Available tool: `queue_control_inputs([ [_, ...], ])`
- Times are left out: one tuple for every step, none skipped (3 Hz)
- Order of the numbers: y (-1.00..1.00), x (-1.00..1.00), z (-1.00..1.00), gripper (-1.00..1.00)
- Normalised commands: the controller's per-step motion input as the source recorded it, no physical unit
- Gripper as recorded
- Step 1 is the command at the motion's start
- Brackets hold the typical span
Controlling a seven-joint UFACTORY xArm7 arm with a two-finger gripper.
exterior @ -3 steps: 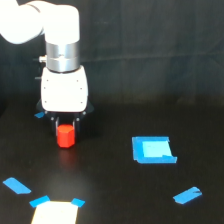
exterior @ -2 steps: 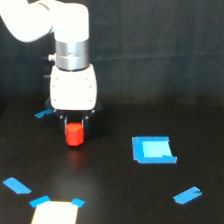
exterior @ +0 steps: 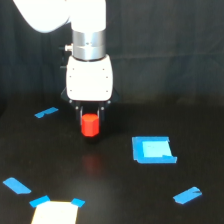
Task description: Pick up the red object from the table
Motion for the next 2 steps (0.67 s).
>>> queue_control_inputs([
  [0.0,0.15,1.0,-1.0],
  [-0.54,-0.79,1.0,-1.0],
])
